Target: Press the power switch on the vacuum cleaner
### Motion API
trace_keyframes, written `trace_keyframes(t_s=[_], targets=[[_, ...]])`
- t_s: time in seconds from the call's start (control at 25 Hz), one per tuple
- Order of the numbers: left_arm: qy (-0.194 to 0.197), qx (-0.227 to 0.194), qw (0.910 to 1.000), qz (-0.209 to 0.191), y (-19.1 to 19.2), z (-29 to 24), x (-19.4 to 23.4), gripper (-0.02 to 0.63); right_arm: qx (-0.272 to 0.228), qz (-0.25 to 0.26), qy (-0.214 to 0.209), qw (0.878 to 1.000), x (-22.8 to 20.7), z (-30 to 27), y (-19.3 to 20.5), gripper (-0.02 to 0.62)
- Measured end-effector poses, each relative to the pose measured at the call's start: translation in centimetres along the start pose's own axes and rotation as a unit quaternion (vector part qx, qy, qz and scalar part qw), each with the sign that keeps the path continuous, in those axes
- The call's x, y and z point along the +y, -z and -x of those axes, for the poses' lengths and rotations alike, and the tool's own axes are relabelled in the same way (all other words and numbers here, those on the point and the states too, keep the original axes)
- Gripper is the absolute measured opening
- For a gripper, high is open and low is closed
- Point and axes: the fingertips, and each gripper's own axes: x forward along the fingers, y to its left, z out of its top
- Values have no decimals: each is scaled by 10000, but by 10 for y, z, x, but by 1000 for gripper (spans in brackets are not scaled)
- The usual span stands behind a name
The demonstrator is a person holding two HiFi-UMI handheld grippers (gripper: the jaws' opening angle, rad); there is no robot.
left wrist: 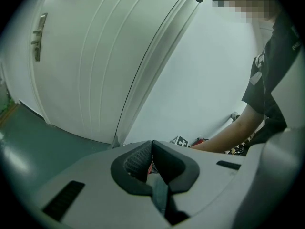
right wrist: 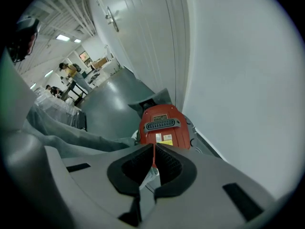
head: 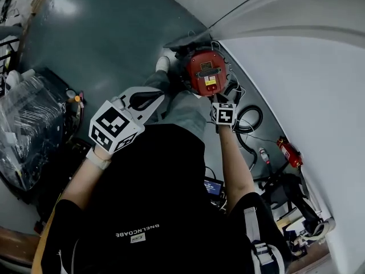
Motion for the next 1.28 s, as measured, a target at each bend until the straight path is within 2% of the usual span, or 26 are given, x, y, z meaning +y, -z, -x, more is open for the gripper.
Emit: trace_keyframes(t_s=[0.2, 0.52, 0.84, 1.0, 1.28], targets=[[-148, 127, 9998, -51, 22, -14, 3, 14, 232, 34, 51, 9997, -14, -38, 25, 32], [-108, 195, 9995, 215, 50, -40, 6, 14, 484, 77, 144, 9987, -35, -90, 51, 32], [-183, 325, 9985, 409, 83, -56, 17, 15, 742, 104, 135, 9971, -43, -136, 60, 32], [-235, 378, 9974, 560, 99, -58, 20, 14, 860, 73, 288, 9959, -53, -146, 60, 32], [-221, 356, 9960, 787, 114, -61, 22, 14, 852, 206, 250, 9958, -54, -156, 63, 34]])
